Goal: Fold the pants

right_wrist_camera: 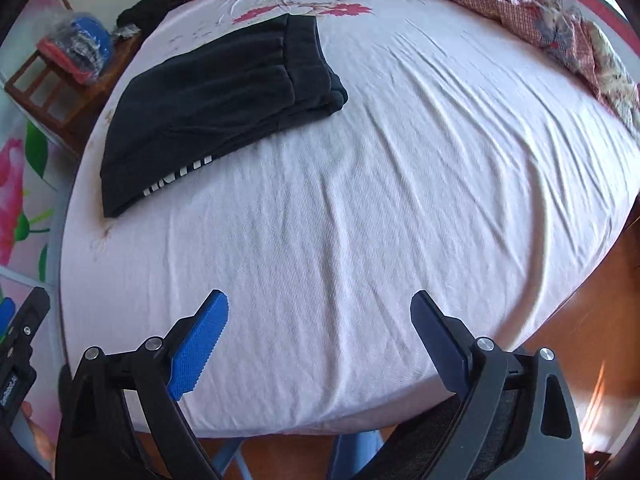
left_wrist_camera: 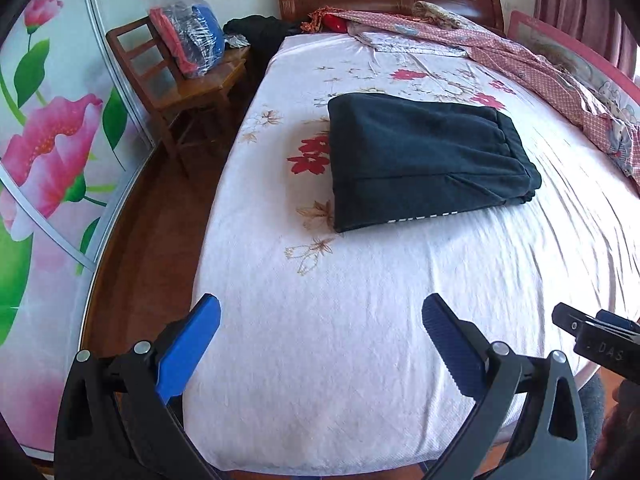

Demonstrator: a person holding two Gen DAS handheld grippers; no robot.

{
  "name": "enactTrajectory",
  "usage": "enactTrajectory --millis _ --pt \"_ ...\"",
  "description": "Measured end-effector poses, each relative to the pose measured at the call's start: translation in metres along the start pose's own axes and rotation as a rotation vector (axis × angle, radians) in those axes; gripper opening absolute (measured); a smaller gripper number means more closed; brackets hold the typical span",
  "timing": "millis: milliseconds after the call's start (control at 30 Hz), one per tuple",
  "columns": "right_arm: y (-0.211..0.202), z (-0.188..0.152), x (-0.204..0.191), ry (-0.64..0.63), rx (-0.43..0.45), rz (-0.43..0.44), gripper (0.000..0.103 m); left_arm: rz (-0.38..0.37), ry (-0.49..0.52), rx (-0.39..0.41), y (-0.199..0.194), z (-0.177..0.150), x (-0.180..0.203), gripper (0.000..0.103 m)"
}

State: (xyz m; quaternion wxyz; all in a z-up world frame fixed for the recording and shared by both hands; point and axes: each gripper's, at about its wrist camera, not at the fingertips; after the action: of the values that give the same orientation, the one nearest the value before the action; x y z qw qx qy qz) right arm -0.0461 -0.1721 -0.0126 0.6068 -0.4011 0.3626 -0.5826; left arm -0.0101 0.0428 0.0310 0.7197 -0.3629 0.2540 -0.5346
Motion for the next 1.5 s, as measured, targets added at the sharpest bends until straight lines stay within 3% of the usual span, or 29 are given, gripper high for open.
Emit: enactTrajectory --millis 200,333,400,500,633,733,900,1500 --pt "-0.049 0.028 -0.022 -0.112 0.199 -0.181 0.092 0.034 -0.008 0.057 -0.019 0.008 0.009 0.101" --pt "-0.083 0.027 -0.026 -0.127 0.341 -0.29 0.092 0.044 -0.05 0.099 -0.034 0.015 0.0 0.101" --pt "-0.088 0.023 -0.026 -0.121 0.371 -0.325 0.092 0.051 -0.075 0.109 -0.037 0.018 -0.007 0.101" --pt "-0.077 0.007 -0.024 -0.081 0.348 -0.278 0.092 0.043 -0.102 0.096 -0.031 0.016 -0.014 0.101" --pt "-0.034 -0.011 -0.035 -0.078 0.239 -0.19 0.092 0.068 -0.101 0.062 -0.01 -0.004 -0.021 0.101" --pt "-0.029 -0.015 -0.047 -0.119 0.245 -0.168 0.092 0.05 -0.122 0.017 0.003 -0.014 -0.023 0.101" --pt "-0.046 -0.01 -0.054 -0.123 0.297 -0.17 0.092 0.03 -0.116 0.063 -0.008 -0.011 -0.021 0.101" --pt "-0.044 -0.009 -0.055 -0.117 0.271 -0.117 0.092 -0.005 -0.104 0.011 -0.004 -0.014 -0.015 0.101"
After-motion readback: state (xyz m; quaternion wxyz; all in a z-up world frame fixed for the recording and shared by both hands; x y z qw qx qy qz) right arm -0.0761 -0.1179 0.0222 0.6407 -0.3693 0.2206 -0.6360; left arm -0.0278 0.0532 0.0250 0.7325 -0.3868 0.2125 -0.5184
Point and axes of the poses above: each gripper's, at about its wrist camera, not at the fingertips, and y roughly the way its jaws point, x to its right, z to its top, and after that the axes turned 14 degrees about -y, right-handed
